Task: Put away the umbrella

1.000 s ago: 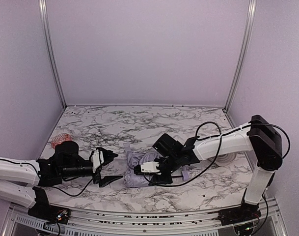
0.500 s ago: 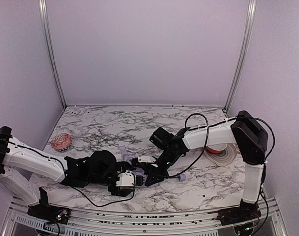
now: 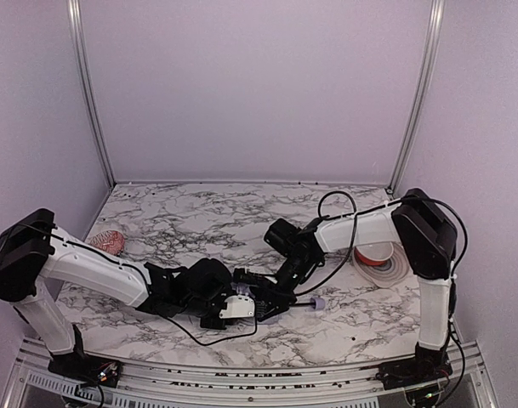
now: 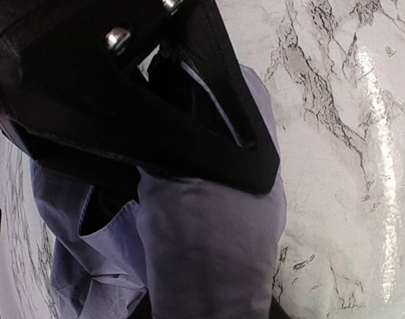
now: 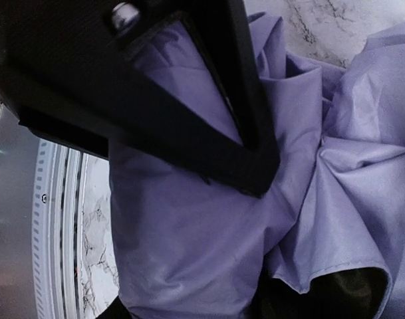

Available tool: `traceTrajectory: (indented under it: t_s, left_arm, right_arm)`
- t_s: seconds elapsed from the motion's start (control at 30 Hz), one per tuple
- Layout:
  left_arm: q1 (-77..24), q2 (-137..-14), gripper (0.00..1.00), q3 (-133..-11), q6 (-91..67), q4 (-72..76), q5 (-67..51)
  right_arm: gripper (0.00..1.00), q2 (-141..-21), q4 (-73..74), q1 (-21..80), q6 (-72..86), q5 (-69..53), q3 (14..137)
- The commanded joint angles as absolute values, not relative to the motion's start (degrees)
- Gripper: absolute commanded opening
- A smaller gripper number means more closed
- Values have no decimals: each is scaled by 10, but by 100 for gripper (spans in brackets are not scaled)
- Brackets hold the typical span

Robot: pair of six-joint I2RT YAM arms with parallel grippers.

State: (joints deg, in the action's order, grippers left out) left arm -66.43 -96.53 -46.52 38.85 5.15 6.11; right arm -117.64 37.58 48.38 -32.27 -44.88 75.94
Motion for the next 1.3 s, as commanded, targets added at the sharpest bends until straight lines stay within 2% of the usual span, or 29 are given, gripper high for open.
traceTrajectory:
  t_s: [0.0,0.07,0.27,0.43,0.67,0.8,0.93,1.27]
  left_arm:
    - [-659,-1003,26,-460,345,-55,-23]
    - [-655,-1006,23,-463,333,-69,-52]
    - [-649,-1039,24,-479,298,-105,-105]
    - [-626,-1083,25,-528,256,-156,-155]
    - [-593,-1137,24,-592,213,-237,-250]
    - [-581,-1166,23,-623,209,-271,-273]
    - [-570,-1186,23,-641,209,-288,-293]
    - [-553,-1220,23,-671,225,-324,-303]
  right_arm:
    - [50,-1178,404,447,-272,-395,725]
    - [58,-1145,373,433,-257,-399,711]
    - [65,-1039,307,402,-248,-414,668]
    - [66,-946,237,396,-234,-343,605]
    - [62,-756,83,407,-246,-208,456]
    - [60,-668,28,496,-333,-134,379]
    - [69,-665,-21,597,-421,-72,330]
    - [77,-802,-77,655,-495,36,332]
